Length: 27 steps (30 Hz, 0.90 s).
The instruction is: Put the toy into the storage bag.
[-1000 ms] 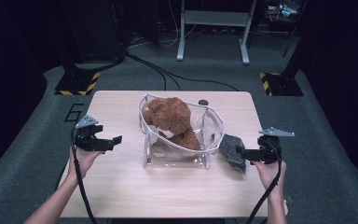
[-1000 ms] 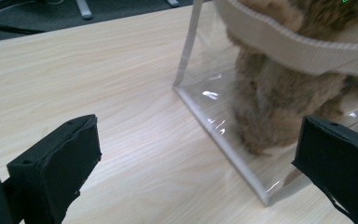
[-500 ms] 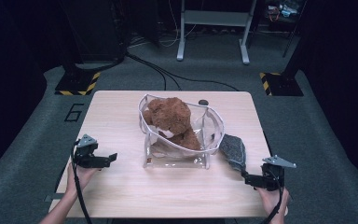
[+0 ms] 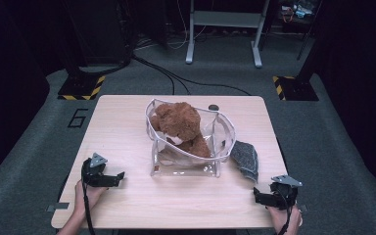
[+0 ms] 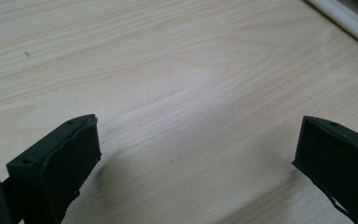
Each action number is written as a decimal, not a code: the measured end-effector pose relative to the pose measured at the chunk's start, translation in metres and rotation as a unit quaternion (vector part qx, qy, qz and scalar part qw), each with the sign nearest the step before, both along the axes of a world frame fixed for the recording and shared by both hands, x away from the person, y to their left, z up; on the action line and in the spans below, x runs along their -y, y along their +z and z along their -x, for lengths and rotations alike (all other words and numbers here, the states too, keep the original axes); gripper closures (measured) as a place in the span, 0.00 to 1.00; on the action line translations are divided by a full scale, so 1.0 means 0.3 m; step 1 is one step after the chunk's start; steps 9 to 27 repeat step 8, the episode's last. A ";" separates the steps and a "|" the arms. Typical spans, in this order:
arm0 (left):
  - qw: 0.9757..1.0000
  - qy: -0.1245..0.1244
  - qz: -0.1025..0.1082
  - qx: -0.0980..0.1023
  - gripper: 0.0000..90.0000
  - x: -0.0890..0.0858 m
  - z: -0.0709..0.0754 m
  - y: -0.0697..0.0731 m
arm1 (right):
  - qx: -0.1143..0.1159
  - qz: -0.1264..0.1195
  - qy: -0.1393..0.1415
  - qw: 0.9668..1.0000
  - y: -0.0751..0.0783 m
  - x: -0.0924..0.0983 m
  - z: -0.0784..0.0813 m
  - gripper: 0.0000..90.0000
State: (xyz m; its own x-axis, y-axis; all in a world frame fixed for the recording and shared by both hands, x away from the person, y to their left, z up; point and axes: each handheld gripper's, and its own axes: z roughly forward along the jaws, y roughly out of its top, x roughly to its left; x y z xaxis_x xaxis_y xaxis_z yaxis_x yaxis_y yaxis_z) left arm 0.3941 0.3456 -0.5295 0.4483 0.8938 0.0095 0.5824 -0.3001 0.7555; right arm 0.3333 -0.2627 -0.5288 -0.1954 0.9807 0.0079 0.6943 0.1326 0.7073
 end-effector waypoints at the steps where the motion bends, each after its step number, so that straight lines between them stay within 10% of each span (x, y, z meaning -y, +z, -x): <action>1: 1.000 0.003 0.003 0.000 0.00 0.001 0.002 0.000 | 0.002 -0.002 -0.002 1.000 -0.001 0.001 0.000 0.00; 6: 1.000 0.005 -0.008 -0.028 0.00 0.004 -0.014 -0.006 | 0.008 -0.001 0.002 1.000 -0.005 0.002 0.003 0.00; 27: 1.000 0.003 -0.009 -0.028 0.00 0.004 -0.015 -0.006 | 0.008 -0.001 0.002 1.000 -0.005 0.002 0.003 0.00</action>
